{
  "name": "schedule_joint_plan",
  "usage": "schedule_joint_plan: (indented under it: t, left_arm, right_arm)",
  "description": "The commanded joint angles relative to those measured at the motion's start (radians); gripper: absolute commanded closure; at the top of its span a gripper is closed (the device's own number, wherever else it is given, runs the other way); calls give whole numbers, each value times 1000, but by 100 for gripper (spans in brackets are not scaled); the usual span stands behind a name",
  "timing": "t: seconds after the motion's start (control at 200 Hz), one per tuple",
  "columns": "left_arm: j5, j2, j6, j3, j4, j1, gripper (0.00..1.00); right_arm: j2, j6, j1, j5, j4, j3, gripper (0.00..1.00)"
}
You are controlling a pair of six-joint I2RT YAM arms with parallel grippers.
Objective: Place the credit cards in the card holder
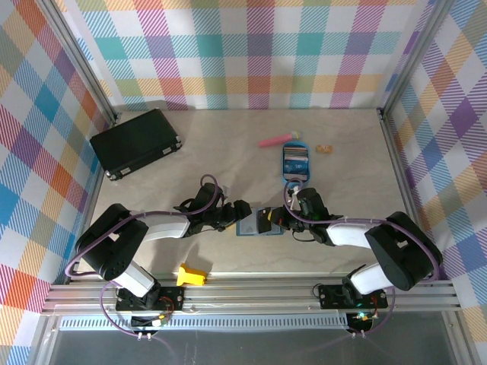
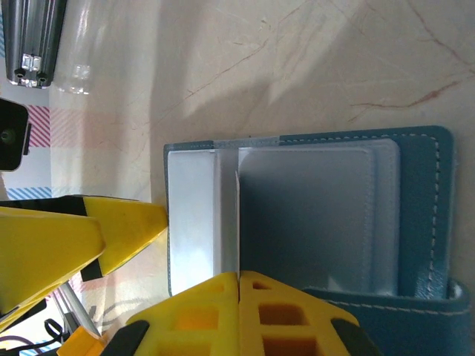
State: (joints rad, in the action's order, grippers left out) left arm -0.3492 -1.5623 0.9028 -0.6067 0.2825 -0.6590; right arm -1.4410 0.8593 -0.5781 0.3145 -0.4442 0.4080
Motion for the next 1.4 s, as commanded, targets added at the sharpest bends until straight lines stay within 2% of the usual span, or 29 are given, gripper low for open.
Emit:
schedule_joint_plan:
  t: [0.0, 0.88, 1.395]
  left_arm:
    - [3, 5, 1, -5, -7, -16, 20]
    - [-6, -5, 9, -1, 17, -18, 20]
    - [-10, -25, 13, -10, 32, -25, 20]
  right_arm:
    - [-6, 13, -10, 14, -41, 22, 100]
    - [-56, 31, -22, 12, -38, 40, 100]
    - [-120, 76, -51, -2, -97, 46, 100]
